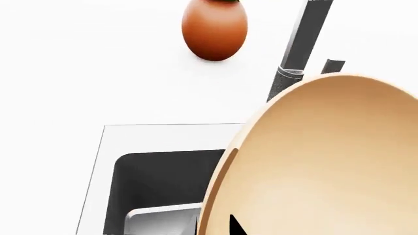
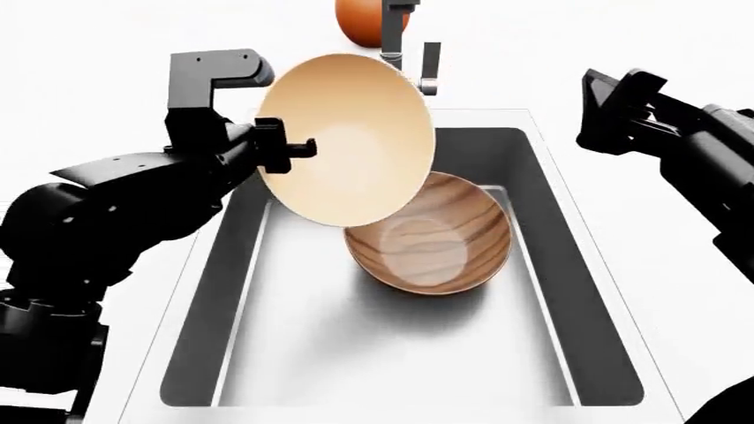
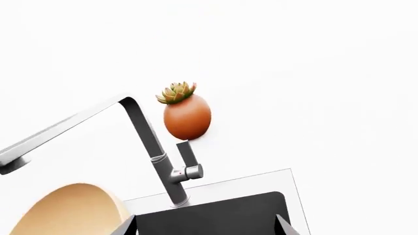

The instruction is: Stack the bowls in the sink.

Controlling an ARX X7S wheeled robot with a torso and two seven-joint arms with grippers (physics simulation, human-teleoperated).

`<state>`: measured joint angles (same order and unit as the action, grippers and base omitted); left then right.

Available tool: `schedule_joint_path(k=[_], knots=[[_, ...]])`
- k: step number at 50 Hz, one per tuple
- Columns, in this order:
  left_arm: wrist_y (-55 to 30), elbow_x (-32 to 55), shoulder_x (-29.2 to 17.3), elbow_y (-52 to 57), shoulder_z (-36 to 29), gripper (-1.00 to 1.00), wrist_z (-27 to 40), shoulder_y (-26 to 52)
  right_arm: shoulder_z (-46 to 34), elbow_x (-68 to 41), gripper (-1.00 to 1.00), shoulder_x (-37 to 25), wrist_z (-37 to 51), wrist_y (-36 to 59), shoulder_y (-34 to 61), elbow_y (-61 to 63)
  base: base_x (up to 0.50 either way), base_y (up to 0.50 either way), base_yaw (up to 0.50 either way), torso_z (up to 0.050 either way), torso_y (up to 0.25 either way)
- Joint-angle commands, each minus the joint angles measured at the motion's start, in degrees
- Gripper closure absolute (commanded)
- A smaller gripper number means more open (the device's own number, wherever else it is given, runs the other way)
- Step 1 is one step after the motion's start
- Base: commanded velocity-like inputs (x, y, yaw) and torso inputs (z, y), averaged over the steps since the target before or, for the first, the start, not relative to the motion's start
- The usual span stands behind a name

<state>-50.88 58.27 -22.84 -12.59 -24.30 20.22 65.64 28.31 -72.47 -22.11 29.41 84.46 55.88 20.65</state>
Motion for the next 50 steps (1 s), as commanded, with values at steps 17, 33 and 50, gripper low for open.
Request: schedule_joint_path(k=[17, 33, 50], knots=[[1.12, 0.05, 6.85, -6.07, -2.65, 1.00, -2.92, 1.64, -0.33, -3.34, -1.00, -1.42, 2.09, -2.28, -1.07, -0.33, 0.00, 0.00, 0.00, 0.000, 0.000], [2.33, -0.39, 9.94, -8.27, -4.32, 1.00, -4.58, 1.90, -1.17, -4.57, -1.00, -2.28, 2.68, -3.69, -1.53, -0.58, 0.00, 0.00, 0.00, 0.000, 0.000], [2.96, -0.54, 12.05, -10.35, -5.87, 1.00, -5.92, 1.38, -1.97, -5.50, -1.00, -2.68, 3.32, -4.99, -2.20, -0.94, 0.00, 0.00, 0.00, 0.000, 0.000]])
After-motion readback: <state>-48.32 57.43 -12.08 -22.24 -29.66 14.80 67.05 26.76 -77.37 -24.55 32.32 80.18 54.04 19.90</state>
